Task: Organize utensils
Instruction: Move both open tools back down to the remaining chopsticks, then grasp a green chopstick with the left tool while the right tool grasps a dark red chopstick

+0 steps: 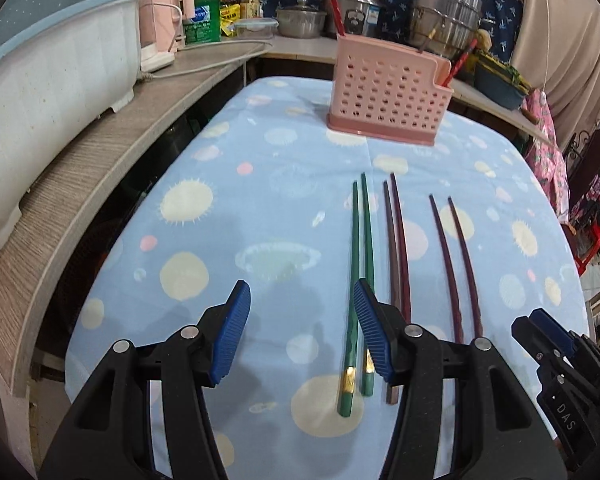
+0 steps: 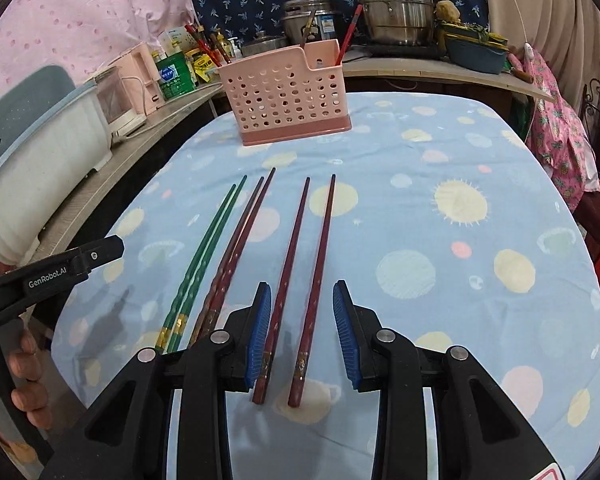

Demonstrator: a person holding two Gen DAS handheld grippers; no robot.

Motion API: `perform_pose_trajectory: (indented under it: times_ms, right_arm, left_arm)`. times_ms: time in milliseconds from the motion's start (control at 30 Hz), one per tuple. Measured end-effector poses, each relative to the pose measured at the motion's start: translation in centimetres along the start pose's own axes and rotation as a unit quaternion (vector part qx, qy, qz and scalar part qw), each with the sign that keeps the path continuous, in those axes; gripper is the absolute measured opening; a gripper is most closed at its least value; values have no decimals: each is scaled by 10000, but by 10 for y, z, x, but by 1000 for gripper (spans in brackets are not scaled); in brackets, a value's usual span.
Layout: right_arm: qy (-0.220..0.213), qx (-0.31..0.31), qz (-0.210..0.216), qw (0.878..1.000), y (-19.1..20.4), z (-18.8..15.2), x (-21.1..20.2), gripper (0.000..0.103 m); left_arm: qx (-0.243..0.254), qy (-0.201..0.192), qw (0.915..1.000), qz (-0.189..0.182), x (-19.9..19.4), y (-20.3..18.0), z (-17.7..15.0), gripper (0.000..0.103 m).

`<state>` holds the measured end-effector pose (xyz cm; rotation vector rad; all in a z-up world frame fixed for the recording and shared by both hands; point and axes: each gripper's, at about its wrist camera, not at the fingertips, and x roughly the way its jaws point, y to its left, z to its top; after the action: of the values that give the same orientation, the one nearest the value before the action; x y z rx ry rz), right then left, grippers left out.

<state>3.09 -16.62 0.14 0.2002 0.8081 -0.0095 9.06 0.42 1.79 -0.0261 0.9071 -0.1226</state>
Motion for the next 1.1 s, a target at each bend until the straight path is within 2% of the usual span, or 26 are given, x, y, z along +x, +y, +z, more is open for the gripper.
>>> perform_pose_trajectory:
  times_ms: [233,533,833,1100]
  right_arm:
    - [203,-37,-116,9997,2,-23,7,32]
    - [365,-31,-155,9992,0,-33,15,31]
    - [486,-87,-126,9987,3,-39,22,19]
    - [447,-127,-145,9988,4,-41,23,18]
  left_arm:
    - [144,225,9996,-5,9,-1,-25,51]
    - [181,362,9991,-78,10,0,-44,51]
    - [275,487,9982,-217,15,-8,-52,51]
    - [360,636,9972,-173,26,-11,-58,51]
